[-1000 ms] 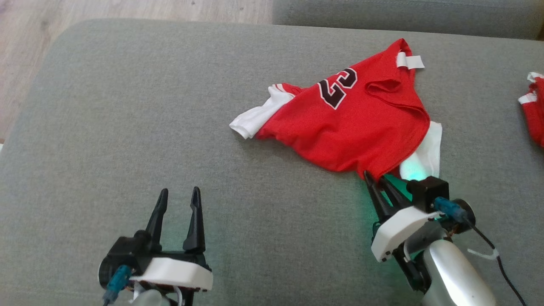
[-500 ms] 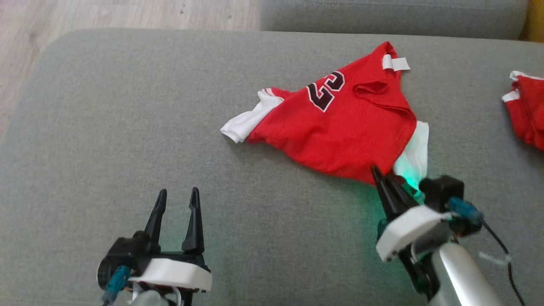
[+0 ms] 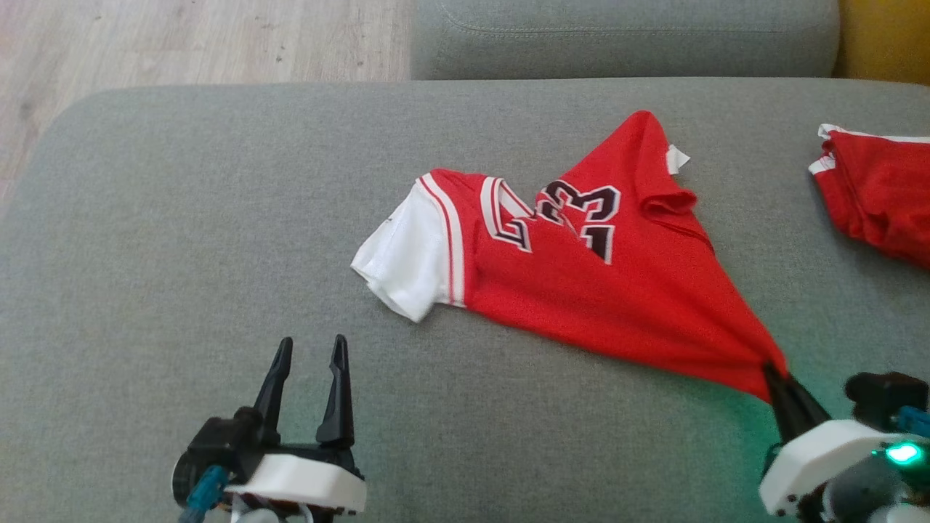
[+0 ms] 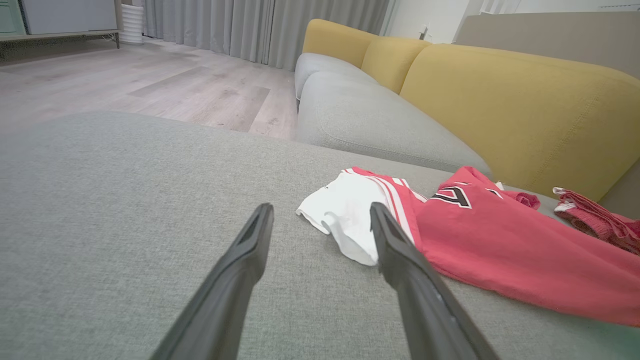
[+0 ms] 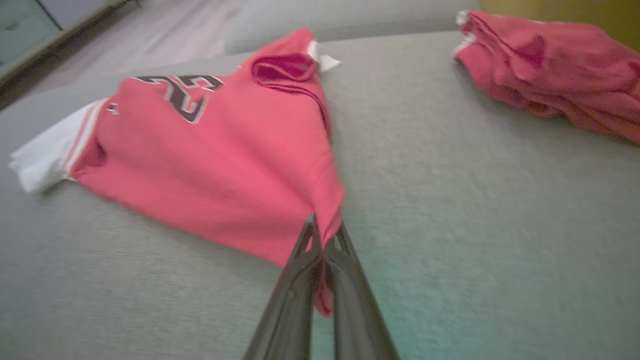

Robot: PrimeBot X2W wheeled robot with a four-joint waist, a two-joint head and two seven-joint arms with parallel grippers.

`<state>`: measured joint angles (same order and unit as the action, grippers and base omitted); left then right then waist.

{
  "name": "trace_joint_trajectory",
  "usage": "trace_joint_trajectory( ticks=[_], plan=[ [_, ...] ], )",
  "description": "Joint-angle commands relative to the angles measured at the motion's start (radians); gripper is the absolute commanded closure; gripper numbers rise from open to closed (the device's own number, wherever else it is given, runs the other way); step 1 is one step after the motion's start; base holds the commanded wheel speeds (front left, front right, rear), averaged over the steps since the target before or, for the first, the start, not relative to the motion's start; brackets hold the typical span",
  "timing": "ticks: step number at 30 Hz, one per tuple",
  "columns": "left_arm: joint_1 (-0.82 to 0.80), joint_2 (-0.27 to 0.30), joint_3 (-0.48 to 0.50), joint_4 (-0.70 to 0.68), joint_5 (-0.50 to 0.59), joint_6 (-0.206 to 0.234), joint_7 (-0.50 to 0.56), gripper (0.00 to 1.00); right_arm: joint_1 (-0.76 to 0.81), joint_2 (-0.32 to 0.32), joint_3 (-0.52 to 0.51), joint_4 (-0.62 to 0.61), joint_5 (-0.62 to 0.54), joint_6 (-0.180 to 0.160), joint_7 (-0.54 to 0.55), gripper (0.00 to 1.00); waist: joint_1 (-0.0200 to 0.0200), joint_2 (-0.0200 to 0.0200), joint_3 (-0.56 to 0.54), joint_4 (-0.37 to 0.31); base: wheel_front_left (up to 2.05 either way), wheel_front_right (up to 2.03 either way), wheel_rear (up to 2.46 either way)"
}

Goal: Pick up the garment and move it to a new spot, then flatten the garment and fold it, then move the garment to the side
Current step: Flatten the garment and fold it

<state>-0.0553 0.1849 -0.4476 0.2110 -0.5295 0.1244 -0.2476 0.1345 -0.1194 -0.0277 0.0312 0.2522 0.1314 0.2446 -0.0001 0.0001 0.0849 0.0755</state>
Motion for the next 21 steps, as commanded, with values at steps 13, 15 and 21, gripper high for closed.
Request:
trace_joint_trajectory(
  ticks=[13,15,21],
  plan=[
    [-0.035,0.013,0.018,-0.022,-0.007,0.003,0.001,0.0,-0.163,-0.009,-0.066,0.231,-0.055,-0.001,-0.047,0.72,0.0001,-0.0001,0.003,0.016,0.0,0.0,0.0],
    [-0.036,0.013,0.018,-0.022,-0.008,0.005,0.001,0.0,-0.173,-0.008,-0.082,0.25,-0.072,-0.001,-0.077,0.53,0.0001,-0.0001,0.002,0.015,0.0,0.0,0.0],
    [-0.033,0.017,0.023,-0.024,-0.013,0.008,-0.001,0.0,-0.184,0.004,-0.114,0.224,-0.115,-0.001,-0.169,0.0,0.0001,-0.0001,-0.009,0.005,0.0,0.0,0.0]
  ],
)
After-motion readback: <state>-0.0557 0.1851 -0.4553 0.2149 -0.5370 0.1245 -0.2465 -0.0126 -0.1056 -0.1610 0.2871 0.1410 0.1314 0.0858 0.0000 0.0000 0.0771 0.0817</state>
